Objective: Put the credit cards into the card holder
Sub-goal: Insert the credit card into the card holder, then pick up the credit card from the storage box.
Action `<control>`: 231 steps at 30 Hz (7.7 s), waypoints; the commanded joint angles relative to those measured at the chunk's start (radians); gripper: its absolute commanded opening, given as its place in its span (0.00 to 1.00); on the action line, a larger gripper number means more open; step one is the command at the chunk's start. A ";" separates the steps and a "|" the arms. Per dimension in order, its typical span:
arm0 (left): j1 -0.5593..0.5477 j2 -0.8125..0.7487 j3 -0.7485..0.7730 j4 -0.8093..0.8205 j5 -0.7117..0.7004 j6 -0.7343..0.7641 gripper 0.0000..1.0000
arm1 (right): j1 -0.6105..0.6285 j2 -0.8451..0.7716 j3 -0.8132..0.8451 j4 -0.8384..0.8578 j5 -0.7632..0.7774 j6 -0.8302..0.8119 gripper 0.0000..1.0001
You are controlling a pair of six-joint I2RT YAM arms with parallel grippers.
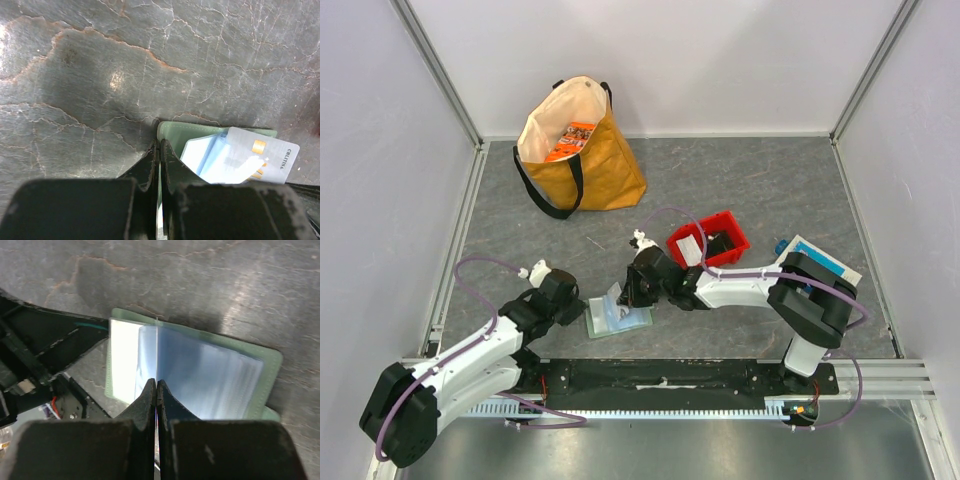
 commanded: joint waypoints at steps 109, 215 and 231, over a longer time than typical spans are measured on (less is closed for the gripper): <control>-0.003 -0.038 -0.062 0.088 0.052 -0.009 0.02 | 0.092 0.101 -0.018 0.210 -0.040 0.060 0.40; -0.003 0.085 0.011 0.117 0.036 0.009 0.02 | -0.619 -0.095 0.068 -0.339 -0.098 -0.509 0.13; -0.001 0.064 0.008 0.101 0.027 0.011 0.02 | -0.520 -0.086 0.137 -0.445 0.212 -0.509 0.10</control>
